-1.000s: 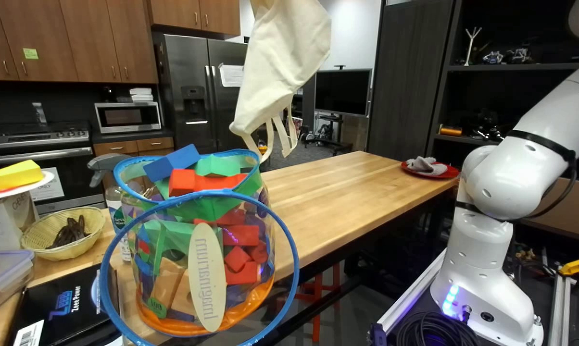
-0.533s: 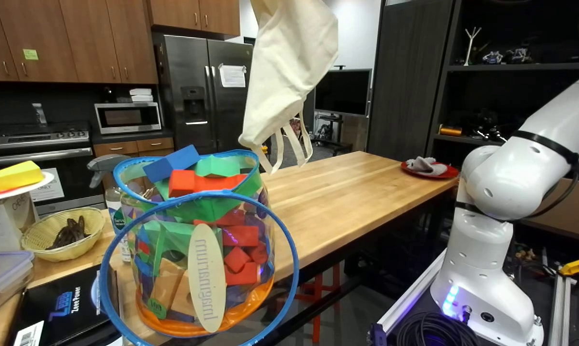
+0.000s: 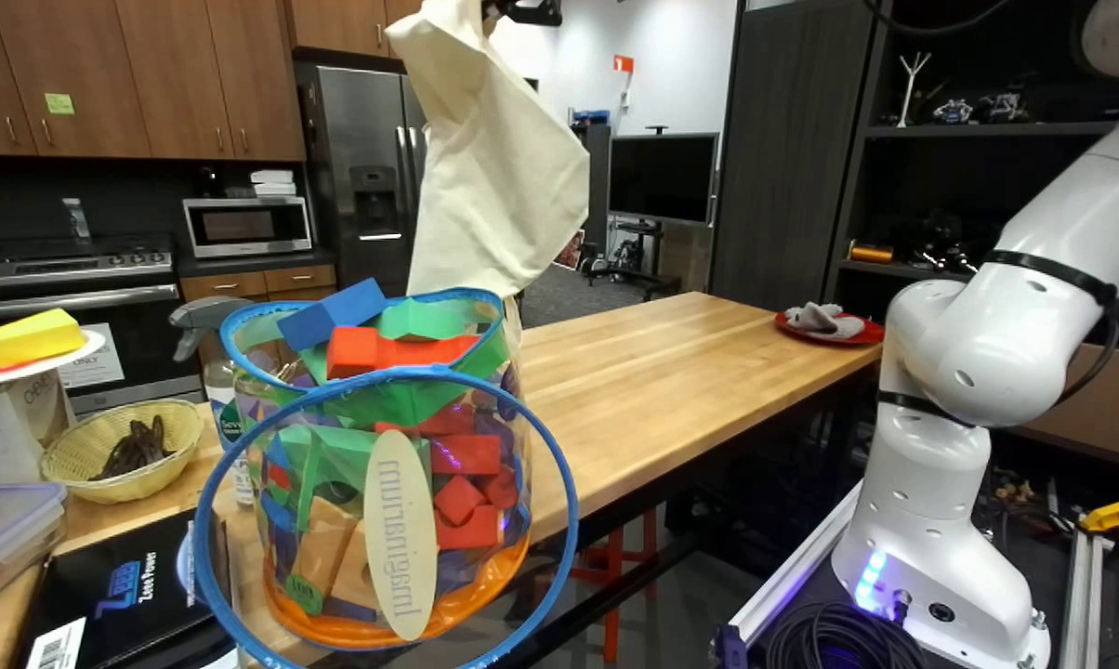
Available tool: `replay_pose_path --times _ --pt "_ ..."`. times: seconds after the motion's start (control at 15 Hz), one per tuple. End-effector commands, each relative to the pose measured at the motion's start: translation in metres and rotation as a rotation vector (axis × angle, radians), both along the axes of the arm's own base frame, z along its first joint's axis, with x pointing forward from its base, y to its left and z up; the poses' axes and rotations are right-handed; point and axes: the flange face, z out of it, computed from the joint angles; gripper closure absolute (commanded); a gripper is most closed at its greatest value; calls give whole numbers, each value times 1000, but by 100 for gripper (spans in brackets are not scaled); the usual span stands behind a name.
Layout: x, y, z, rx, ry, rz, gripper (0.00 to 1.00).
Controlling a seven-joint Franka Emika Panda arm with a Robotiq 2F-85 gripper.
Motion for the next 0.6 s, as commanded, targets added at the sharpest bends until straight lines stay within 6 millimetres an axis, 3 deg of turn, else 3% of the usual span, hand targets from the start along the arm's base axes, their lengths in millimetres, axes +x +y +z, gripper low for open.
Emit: replay_pose_path --times 0.0,0.27,0.53 --pt "0 28 11 -17 -17 73 99" --pt "-7 62 20 -65 -12 167 99" --pt "-19 111 10 -156 23 301 99"
